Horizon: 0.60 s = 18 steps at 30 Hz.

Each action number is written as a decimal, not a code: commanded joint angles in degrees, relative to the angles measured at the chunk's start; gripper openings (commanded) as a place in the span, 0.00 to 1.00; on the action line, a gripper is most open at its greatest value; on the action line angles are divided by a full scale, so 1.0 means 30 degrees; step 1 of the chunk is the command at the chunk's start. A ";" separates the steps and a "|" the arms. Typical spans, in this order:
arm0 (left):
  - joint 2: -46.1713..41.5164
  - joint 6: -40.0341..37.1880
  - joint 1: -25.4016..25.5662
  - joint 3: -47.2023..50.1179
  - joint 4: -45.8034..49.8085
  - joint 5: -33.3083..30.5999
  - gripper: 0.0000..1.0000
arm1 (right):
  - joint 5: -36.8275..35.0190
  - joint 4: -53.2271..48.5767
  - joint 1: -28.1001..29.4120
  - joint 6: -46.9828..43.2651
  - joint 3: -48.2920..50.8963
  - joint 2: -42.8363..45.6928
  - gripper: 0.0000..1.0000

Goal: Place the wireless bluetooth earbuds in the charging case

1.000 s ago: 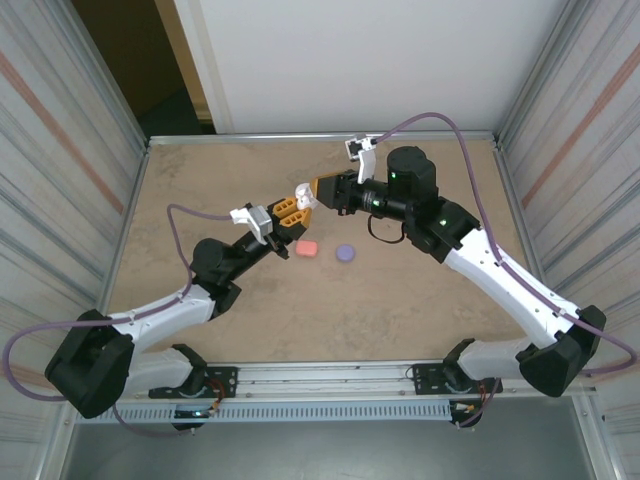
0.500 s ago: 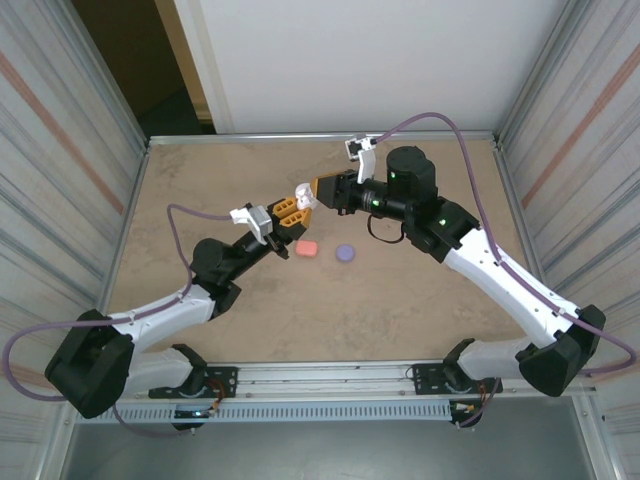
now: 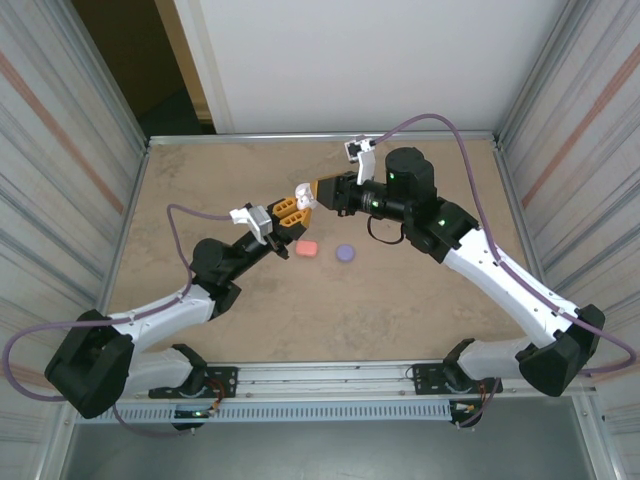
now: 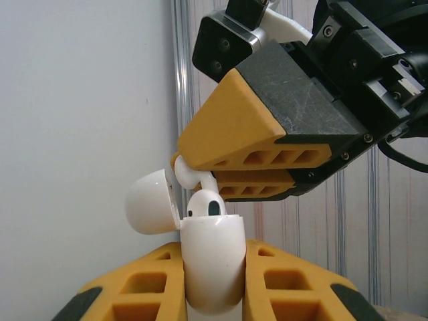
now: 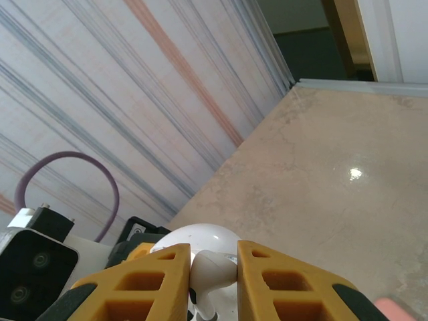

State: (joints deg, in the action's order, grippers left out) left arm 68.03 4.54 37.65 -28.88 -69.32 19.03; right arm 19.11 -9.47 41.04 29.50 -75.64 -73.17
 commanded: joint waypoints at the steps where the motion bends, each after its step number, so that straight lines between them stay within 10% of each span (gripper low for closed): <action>1: -0.0521 0.0100 0.0109 -0.0275 -0.1115 0.0162 0.00 | -0.0203 -0.0066 0.0204 -0.0125 0.0217 -0.0102 0.23; 18: -0.0791 0.0064 0.0121 -0.0132 -0.1120 0.0149 0.00 | 0.0347 -0.0072 0.0192 0.0495 0.0484 -0.0183 0.24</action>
State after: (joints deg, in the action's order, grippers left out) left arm 67.48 4.51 37.63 -28.86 -69.25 18.96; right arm 19.79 -9.45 41.25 29.95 -75.46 -73.71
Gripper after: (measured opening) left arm 0.194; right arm 0.238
